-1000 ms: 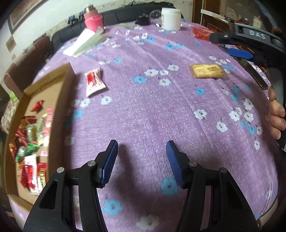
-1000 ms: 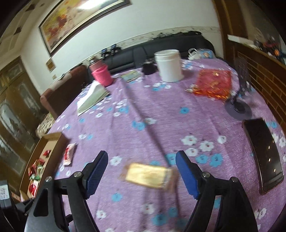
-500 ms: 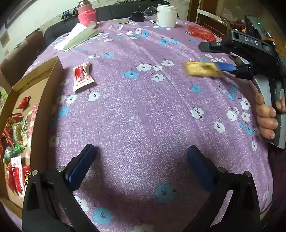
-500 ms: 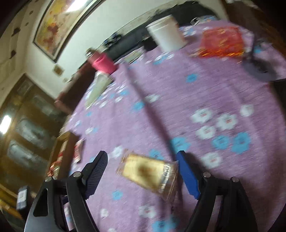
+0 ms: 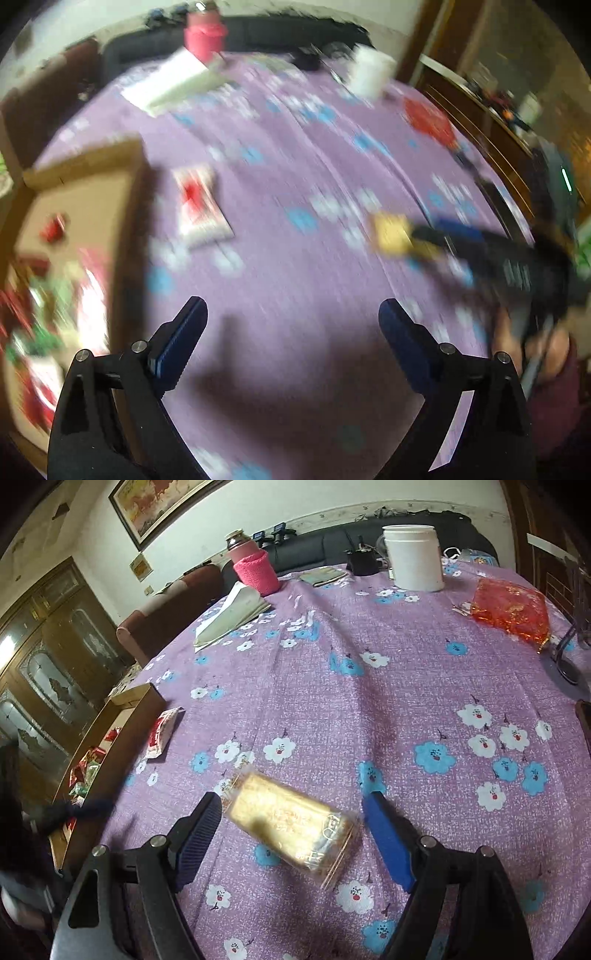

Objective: Organize snacks
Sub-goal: 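Grasp yellow cake bar with right gripper while left grasps white-red packet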

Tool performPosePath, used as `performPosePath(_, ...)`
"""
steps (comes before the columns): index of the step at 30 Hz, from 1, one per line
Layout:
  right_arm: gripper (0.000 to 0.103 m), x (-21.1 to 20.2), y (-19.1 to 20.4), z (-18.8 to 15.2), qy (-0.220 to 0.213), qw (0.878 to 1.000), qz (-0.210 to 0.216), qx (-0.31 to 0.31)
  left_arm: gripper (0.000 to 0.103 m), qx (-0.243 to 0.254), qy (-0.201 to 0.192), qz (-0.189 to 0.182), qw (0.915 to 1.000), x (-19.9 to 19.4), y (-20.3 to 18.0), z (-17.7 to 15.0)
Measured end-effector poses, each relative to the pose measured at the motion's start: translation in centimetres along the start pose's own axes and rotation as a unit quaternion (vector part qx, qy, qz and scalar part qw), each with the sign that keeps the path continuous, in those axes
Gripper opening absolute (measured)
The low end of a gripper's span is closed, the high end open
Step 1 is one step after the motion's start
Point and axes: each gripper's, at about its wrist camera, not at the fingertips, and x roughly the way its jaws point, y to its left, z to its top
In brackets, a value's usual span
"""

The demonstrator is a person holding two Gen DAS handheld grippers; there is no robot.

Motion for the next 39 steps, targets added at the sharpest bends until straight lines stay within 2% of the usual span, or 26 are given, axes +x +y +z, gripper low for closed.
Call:
performPosePath(2, 0.082, -0.2, -0.3, 0.1, -0.005, 1.000, -0.005, 0.005, 0.095, 0.001, -0.013, 0.039, 0.9992, 0.8, 1.0, 2.3)
performPosePath(4, 0.082, -0.5, -0.6, 0.1, -0.012, 1.000, -0.009, 0.009, 0.095, -0.004, -0.007, 0.066, 0.9978, 2.3, 2.0, 4.0)
performPosePath(7, 0.082, -1.1, -0.6, 0.3, -0.029, 0.999, -0.016, 0.007, 0.095, -0.020, 0.008, 0.075, 0.9970, 4.3, 3.4, 5.5)
performPosePath(8, 0.082, -1.3, -0.4, 0.4, -0.035, 0.999, -0.017, 0.004, 0.092, -0.023, 0.012, 0.072, 0.9971, 4.8, 3.8, 5.9)
performPosePath(12, 0.082, -1.2, 0.2, 0.5, -0.036, 0.999, 0.007, -0.005, 0.087, -0.012, 0.028, 0.067, 0.9973, 6.6, 3.6, 6.2)
performPosePath(13, 0.082, -1.0, 0.4, 0.4, -0.031, 0.999, 0.013, -0.008, 0.075, -0.004, 0.032, 0.065, 0.9974, 6.7, 3.3, 6.1)
performPosePath(15, 0.082, -0.7, 0.7, 0.4, -0.025, 0.999, 0.023, -0.013, 0.066, 0.017, 0.035, 0.079, 0.9961, 6.8, 2.3, 5.7)
performPosePath(16, 0.082, -0.5, 0.9, 0.3, -0.021, 0.999, 0.028, -0.017, 0.047, 0.026, 0.032, 0.068, 0.9968, 6.6, 2.0, 5.6)
performPosePath(17, 0.083, -0.4, 1.1, 0.3, -0.016, 0.999, 0.031, -0.022, 0.033, 0.030, 0.030, 0.054, 0.9976, 6.4, 1.8, 5.4)
performPosePath(18, 0.086, -0.3, 1.3, 0.2, -0.010, 0.999, 0.035, -0.028, 0.032, 0.034, 0.034, 0.049, 0.9976, 6.2, 1.6, 5.2)
performPosePath(22, 0.090, 0.8, 2.3, -0.4, 0.031, 0.996, 0.074, -0.047, 0.032, 0.045, 0.037, 0.034, 0.9977, 5.2, 0.8, 3.4)
performPosePath(25, 0.090, 0.9, 3.5, -1.0, 0.036, 0.994, 0.077, -0.075, 0.032, 0.048, 0.042, 0.015, 0.9979, 4.6, 0.2, 2.3)
performPosePath(28, 0.090, 0.4, 3.5, -0.9, 0.014, 0.995, 0.060, -0.078, 0.032, 0.050, 0.041, -0.005, 0.9979, 4.0, -0.2, 1.8)
performPosePath(32, 0.090, 0.0, 2.8, -0.7, -0.001, 0.997, 0.036, -0.069, 0.033, 0.058, 0.043, 0.005, 0.9974, 4.7, -0.7, 2.0)
performPosePath(35, 0.090, 0.5, 4.0, -1.1, 0.009, 0.994, 0.016, -0.104, 0.041, 0.078, 0.029, 0.020, 0.9963, 5.3, -1.6, 2.2)
performPosePath(37, 0.090, 0.8, 5.1, -1.6, 0.016, 0.991, 0.000, -0.135, 0.043, 0.092, 0.014, 0.028, 0.9953, 5.4, -2.2, 1.9)
performPosePath(39, 0.089, 1.2, 5.9, -2.1, 0.024, 0.987, -0.018, -0.160, 0.043, 0.091, 0.007, 0.018, 0.9956, 5.3, -2.2, 1.7)
